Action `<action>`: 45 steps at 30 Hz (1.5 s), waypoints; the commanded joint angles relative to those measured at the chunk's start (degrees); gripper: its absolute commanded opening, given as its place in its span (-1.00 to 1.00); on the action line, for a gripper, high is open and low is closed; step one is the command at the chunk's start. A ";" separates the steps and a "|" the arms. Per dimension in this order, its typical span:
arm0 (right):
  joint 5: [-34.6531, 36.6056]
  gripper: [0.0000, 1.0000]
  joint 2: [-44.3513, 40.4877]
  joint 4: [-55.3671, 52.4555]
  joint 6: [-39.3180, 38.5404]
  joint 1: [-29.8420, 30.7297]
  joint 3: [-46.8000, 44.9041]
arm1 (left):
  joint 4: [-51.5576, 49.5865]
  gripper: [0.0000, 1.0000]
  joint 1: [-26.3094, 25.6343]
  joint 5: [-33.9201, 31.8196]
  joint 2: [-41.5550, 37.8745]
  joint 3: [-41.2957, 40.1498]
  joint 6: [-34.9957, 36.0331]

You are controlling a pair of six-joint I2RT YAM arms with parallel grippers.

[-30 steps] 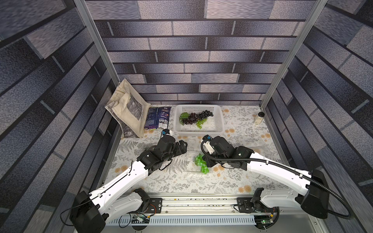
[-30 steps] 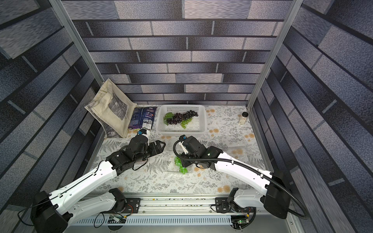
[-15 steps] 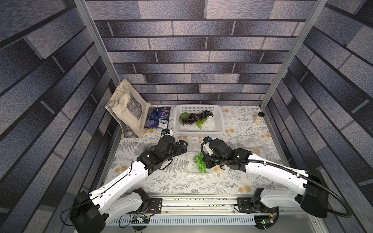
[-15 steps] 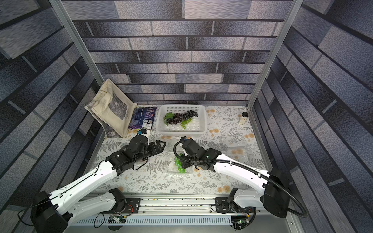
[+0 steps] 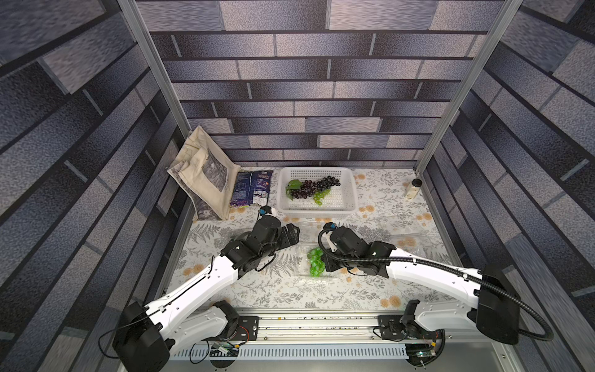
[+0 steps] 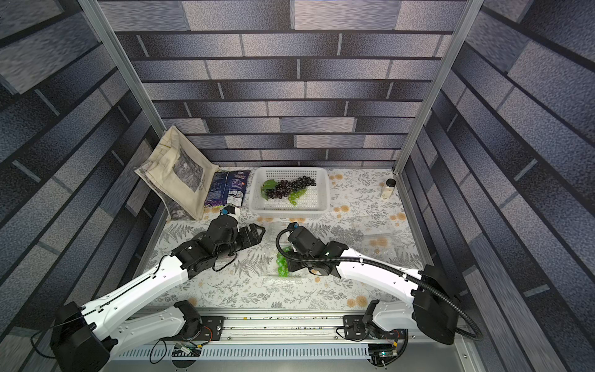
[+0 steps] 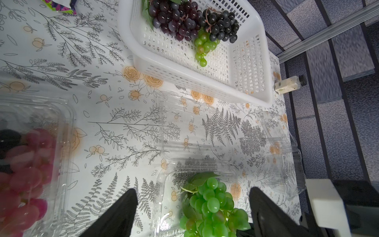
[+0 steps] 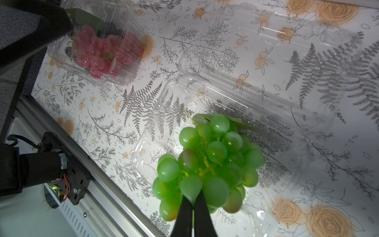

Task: Pack grapes into containers
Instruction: Place the grape into the packing box.

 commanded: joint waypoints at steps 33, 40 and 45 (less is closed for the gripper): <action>-1.93 -0.58 1.41 0.29 1.04 1.99 -1.58 | 1.37 0.76 1.12 1.41 3.53 0.31 1.01; -2.75 -0.59 4.47 4.33 3.09 2.52 -4.69 | 1.52 0.76 2.04 1.80 3.50 -0.35 0.85; -3.06 -0.60 6.33 5.22 3.28 2.45 -4.87 | 1.34 0.76 2.76 2.39 2.94 -0.57 0.76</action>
